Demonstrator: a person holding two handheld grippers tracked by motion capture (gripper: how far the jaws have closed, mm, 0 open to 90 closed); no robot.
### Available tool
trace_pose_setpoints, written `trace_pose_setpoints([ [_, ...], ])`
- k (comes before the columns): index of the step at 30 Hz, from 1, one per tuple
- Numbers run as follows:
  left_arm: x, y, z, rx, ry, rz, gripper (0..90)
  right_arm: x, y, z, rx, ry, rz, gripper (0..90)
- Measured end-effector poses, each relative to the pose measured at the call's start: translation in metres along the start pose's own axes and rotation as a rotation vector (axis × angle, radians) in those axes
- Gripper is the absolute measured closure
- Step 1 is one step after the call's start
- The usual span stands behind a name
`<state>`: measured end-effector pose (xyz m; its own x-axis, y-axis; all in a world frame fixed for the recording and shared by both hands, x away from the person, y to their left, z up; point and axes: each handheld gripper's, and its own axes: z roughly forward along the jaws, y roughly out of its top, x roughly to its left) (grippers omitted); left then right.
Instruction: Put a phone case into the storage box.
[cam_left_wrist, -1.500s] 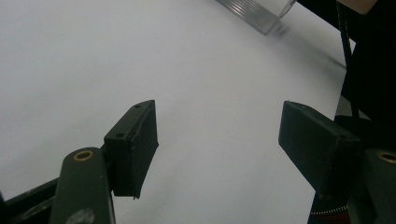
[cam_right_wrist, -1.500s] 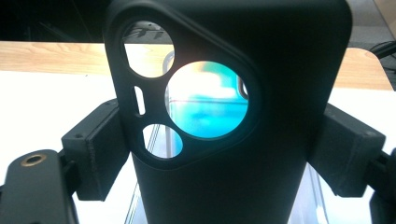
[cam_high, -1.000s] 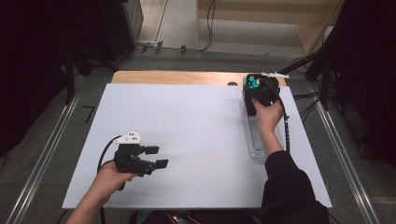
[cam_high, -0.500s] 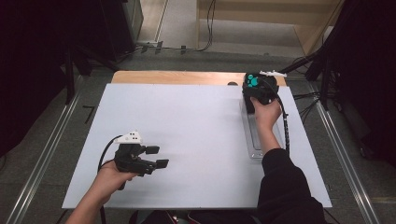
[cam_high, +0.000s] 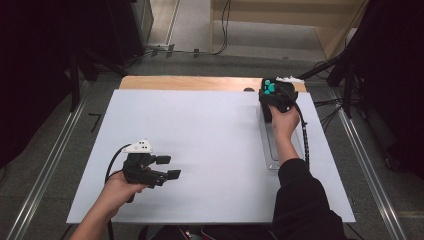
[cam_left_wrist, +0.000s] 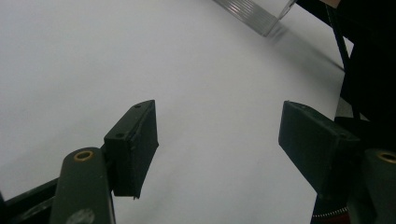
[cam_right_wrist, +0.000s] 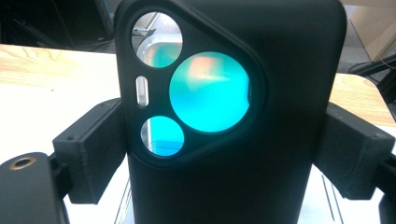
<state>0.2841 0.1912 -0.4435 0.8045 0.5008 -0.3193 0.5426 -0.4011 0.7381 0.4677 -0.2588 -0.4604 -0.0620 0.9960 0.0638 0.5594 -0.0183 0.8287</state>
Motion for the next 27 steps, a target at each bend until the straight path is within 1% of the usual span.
trace_pose_setpoints([
  [2, 0.000, 0.000, 0.000, 0.002, 0.002, 0.001, 28.5, -0.001, -0.001, 0.001, 0.010, -0.001, 0.001, 7.5],
  [3, 0.001, 0.000, 0.000, 0.003, 0.002, 0.001, 28.5, -0.002, -0.001, 0.002, 0.012, 0.004, 0.008, 5.6],
  [4, 0.001, 0.000, 0.000, 0.000, 0.003, -0.002, 28.5, -0.003, -0.002, 0.003, 0.015, 0.007, 0.011, 1.9],
  [5, 0.001, 0.000, 0.000, -0.001, 0.001, -0.002, 28.5, -0.003, -0.002, 0.003, 0.020, 0.013, 0.021, 1.1],
  [7, 0.000, 0.000, 0.000, -0.002, 0.000, -0.001, 28.5, -0.004, -0.002, 0.003, 0.027, 0.025, 0.031, 1.1],
  [9, 0.000, 0.000, 0.000, -0.001, 0.003, 0.001, 28.5, -0.004, -0.002, 0.003, 0.026, 0.021, 0.022, 1.1],
  [13, 0.000, 0.000, 0.001, -0.001, 0.002, -0.002, 28.5, -0.006, 0.000, -0.001, 0.026, 0.028, 0.031, 1.1],
  [20, 0.001, 0.000, 0.001, 0.002, 0.005, -0.004, 28.5, -0.010, 0.004, -0.012, 0.059, 0.036, 0.035, 1.1],
  [21, 0.001, 0.000, 0.001, 0.001, 0.004, -0.004, 28.5, -0.011, 0.005, -0.014, 0.063, 0.045, 0.034, 1.1],
  [23, 0.001, 0.000, 0.000, 0.000, 0.004, -0.006, 28.5, -0.011, 0.006, -0.018, 0.081, 0.060, 0.048, 1.1],
  [25, 0.001, 0.000, 0.001, 0.003, 0.006, -0.009, 28.5, -0.010, 0.008, -0.024, 0.086, 0.071, 0.046, 1.1],
  [27, 0.001, 0.000, 0.001, 0.003, 0.008, -0.012, 28.5, -0.010, 0.009, -0.030, 0.088, 0.092, 0.041, 1.1],
])
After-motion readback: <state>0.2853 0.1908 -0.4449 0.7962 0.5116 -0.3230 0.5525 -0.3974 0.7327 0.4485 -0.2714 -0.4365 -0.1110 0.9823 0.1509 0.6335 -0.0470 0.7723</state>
